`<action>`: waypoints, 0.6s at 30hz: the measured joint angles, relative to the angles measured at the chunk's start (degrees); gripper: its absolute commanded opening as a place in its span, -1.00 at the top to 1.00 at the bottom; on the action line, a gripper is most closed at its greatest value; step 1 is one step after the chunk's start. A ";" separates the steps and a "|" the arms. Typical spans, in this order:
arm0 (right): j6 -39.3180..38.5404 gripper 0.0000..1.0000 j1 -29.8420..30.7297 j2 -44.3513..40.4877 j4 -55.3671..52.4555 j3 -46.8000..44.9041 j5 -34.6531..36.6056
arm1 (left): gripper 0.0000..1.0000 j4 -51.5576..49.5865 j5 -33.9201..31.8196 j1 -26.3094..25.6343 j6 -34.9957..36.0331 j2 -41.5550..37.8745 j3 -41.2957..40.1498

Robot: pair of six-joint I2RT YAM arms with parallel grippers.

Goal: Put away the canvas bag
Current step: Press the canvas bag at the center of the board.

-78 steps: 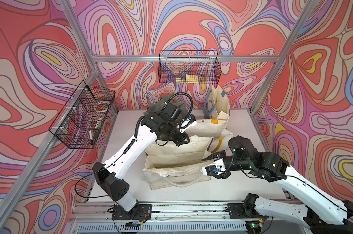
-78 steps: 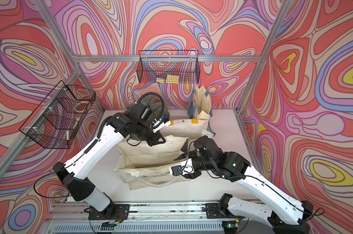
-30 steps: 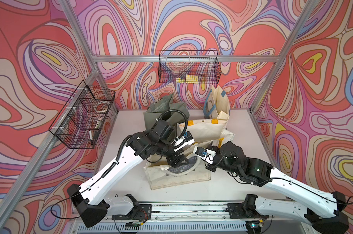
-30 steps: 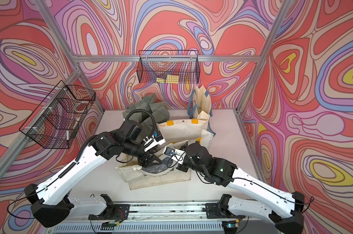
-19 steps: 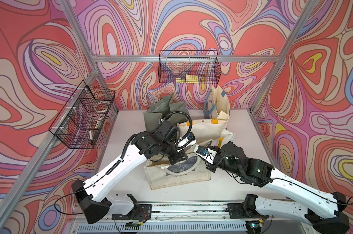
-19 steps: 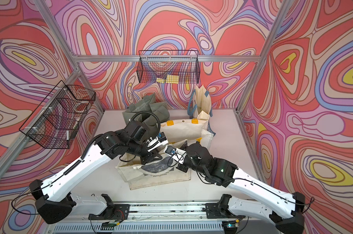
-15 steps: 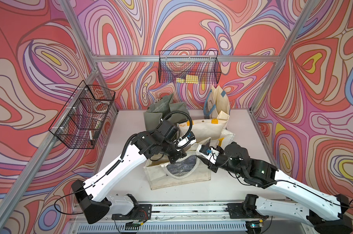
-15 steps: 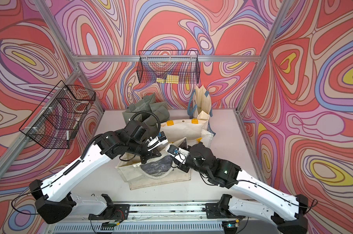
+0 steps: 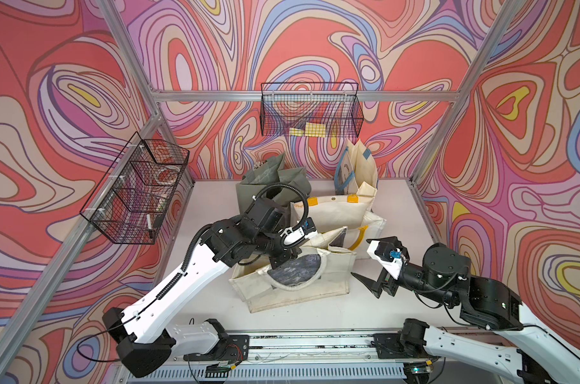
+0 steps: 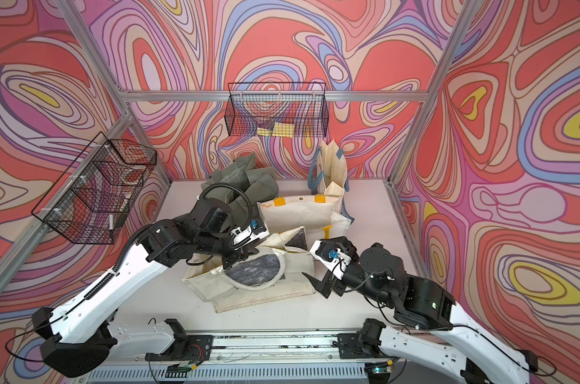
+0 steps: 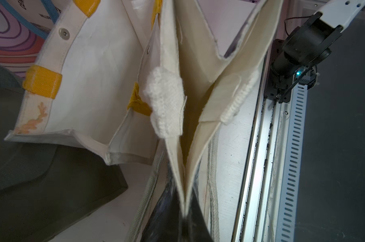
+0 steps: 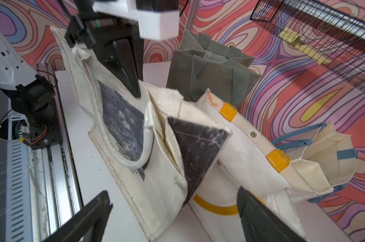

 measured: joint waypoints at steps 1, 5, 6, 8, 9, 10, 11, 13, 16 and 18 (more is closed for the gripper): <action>-0.02 -0.97 0.00 -0.11 -0.35 -0.70 0.13 | 1.00 0.00 0.39 0.00 0.50 -0.85 -0.07; -0.70 -0.97 0.00 -0.20 -0.42 -3.61 1.14 | 1.00 -0.20 2.58 0.00 2.40 -3.58 -1.03; -0.96 -0.97 0.00 -0.15 -0.13 -4.26 1.62 | 1.00 -0.26 3.21 0.00 2.89 -4.11 -1.38; -1.62 -0.97 0.00 -0.02 0.70 -4.94 2.25 | 1.00 -0.31 4.33 0.00 3.87 -4.85 -2.03; -2.01 -0.97 0.00 0.11 1.31 -5.11 2.51 | 1.00 -0.26 4.81 0.00 4.52 -5.27 -2.49; -2.34 -0.97 0.00 0.31 1.88 -5.14 2.71 | 1.00 -0.24 5.27 0.00 5.20 -5.70 -3.04; -2.69 -0.97 0.00 0.55 2.43 -5.16 2.84 | 1.00 -0.15 5.57 -0.02 5.73 -6.12 -3.54; -3.50 -0.97 0.00 1.18 3.72 -5.14 2.99 | 1.00 -0.02 5.95 0.00 7.17 -7.19 -4.76; -4.15 -0.97 0.00 2.05 5.03 -5.14 2.93 | 1.00 0.11 6.01 0.00 9.49 -8.35 -5.92; -4.37 -0.97 -0.31 2.67 5.90 -5.14 2.29 | 1.00 0.28 6.01 -0.02 11.50 -8.79 -6.23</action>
